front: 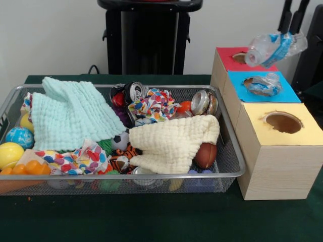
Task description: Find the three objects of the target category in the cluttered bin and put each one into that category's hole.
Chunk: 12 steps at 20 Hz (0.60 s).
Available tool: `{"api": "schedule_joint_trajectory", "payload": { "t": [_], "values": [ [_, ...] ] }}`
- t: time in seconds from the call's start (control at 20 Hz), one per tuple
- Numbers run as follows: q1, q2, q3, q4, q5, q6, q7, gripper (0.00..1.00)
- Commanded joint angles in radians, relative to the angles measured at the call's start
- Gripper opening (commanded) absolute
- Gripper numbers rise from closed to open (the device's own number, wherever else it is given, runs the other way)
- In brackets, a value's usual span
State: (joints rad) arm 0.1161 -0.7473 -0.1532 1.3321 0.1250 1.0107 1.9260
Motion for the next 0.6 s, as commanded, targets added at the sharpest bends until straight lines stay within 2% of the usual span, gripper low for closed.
{"api": "schedule_joint_trajectory", "payload": {
  "t": [0.05, 0.25, 0.35, 0.6],
  "values": [
    [-0.01, 0.075, 0.076, 0.213, -0.001, -0.129, 0.112, 0.0],
    [0.016, 0.094, 0.061, 0.231, -0.001, -0.124, 0.16, 0.0],
    [0.026, 0.103, 0.067, 0.247, 0.02, -0.155, 0.187, 0.0],
    [0.056, 0.149, 0.077, 0.225, 0.056, -0.208, 0.246, 0.0]
  ]
}}
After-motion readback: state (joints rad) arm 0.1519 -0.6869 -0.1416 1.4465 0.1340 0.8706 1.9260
